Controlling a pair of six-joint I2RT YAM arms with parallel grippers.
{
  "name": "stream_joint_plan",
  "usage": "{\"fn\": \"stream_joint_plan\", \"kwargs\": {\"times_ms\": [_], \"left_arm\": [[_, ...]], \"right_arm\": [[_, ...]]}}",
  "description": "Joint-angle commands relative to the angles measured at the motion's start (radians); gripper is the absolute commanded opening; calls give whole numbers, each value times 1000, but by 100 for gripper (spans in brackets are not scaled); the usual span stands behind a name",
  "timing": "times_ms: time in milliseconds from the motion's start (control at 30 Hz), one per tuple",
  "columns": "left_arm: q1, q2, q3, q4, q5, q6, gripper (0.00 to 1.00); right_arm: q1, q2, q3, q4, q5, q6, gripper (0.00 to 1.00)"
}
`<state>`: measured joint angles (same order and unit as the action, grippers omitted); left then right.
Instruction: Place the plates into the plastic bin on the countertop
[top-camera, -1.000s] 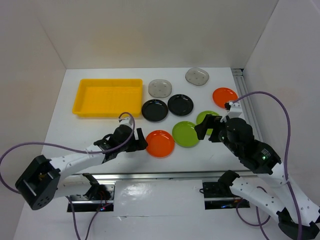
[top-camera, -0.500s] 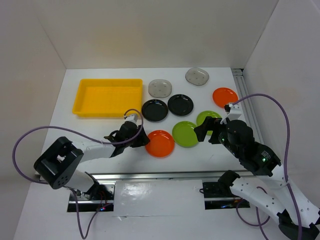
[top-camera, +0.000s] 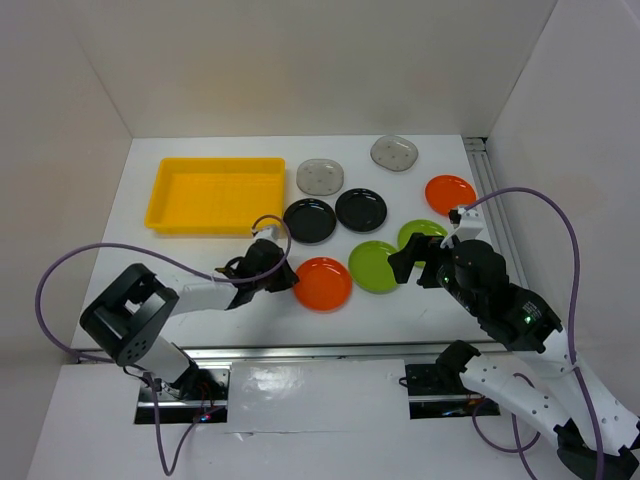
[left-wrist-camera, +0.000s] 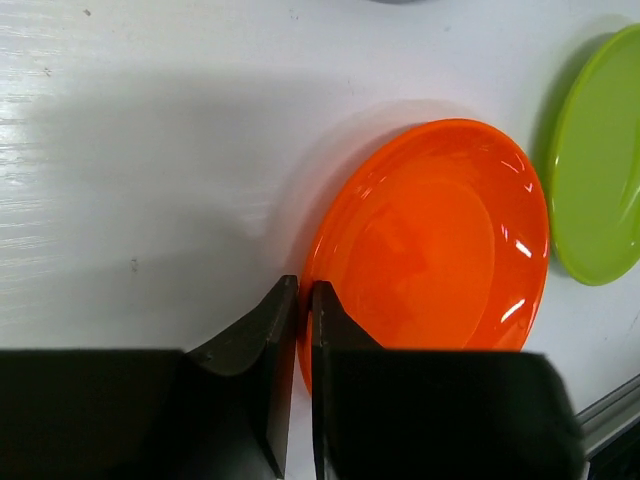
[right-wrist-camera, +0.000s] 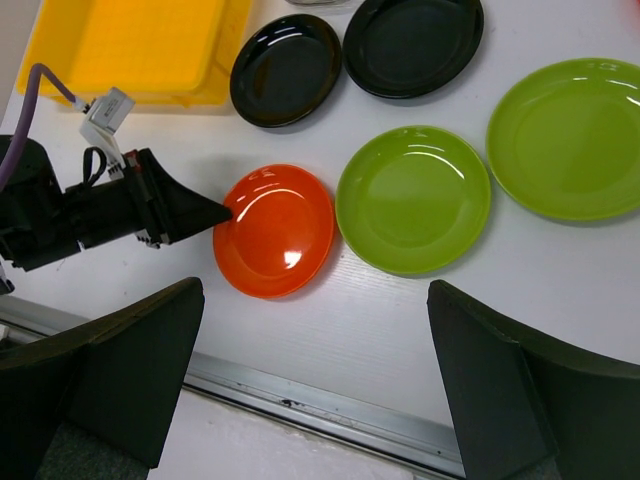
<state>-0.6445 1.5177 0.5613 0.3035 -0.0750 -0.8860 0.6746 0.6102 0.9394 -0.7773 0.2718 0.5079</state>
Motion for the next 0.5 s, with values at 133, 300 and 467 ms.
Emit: {"fn": "stream_joint_plan", "kwargs": {"times_ms": [133, 300, 467], "left_arm": [[-21, -74, 178, -499, -308, -91, 0], [-32, -185, 365, -796, -498, -128, 0], [70, -221, 544, -932, -531, -108, 0]], "right_arm": [[5, -7, -16, 52, -13, 4, 100], [5, -7, -16, 52, -13, 4, 100], [5, -7, -16, 61, -13, 4, 100]]}}
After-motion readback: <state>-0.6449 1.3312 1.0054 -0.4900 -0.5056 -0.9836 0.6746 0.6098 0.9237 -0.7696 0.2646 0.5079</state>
